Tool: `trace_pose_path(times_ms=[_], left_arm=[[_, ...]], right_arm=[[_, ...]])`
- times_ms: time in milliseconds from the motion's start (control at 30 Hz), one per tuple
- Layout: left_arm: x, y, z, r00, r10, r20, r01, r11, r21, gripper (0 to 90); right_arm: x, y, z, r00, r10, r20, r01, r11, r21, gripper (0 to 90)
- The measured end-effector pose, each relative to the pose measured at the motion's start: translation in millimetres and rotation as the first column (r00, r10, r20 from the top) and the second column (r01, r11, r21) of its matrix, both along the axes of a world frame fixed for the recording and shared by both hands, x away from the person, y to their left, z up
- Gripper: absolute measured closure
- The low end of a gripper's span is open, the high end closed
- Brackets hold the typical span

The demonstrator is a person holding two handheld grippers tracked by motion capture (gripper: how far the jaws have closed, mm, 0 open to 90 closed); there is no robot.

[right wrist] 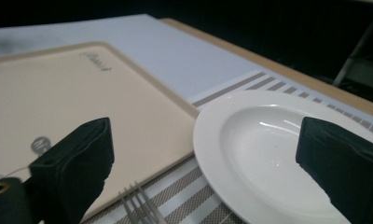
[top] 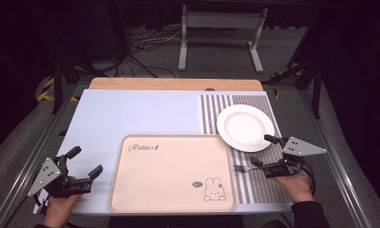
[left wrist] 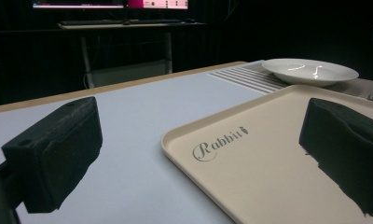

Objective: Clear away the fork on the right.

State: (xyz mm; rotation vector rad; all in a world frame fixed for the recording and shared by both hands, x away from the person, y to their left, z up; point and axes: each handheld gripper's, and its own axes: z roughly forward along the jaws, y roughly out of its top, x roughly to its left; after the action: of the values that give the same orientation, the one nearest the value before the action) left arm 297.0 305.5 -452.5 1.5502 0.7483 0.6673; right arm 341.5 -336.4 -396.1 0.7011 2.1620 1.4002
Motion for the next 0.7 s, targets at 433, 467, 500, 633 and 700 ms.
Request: trace_pose_path(times_ms=[433,467,500,633,700], left_arm=[[0.0,0.7,0.0,1.0000,-0.001,-0.001,0.001,1.0000,0.001,0.0],[0.0,0.7,-0.1,1.0000,-0.001,-0.001,0.001,1.0000,0.001,0.0],[0.0,0.6,-0.1,1.0000,-0.001,-0.001,0.001,1.0000,0.001,0.0],[0.2,0.5,-0.2,1.0000,-0.001,-0.001,0.001,1.0000,0.001,0.0],[0.3,0.1,-0.3,1.0000,-0.002,-0.002,0.002,1.0000,-0.002,0.0]], right_arm=[[15.3,18.6,19.1,0.9870,0.053,-0.152,-0.097,0.9475,-0.305,8.1],[17.1,19.6,19.9,0.9856,0.056,-0.159,-0.107,0.9377,-0.331,8.1],[18.1,20.4,20.4,0.9837,0.057,-0.171,-0.113,0.9316,-0.345,8.1],[22.1,23.4,22.5,0.9773,0.060,-0.203,-0.140,0.9025,-0.407,8.2],[24.2,24.9,23.6,0.9728,0.066,-0.222,-0.160,0.8859,-0.436,8.5]])
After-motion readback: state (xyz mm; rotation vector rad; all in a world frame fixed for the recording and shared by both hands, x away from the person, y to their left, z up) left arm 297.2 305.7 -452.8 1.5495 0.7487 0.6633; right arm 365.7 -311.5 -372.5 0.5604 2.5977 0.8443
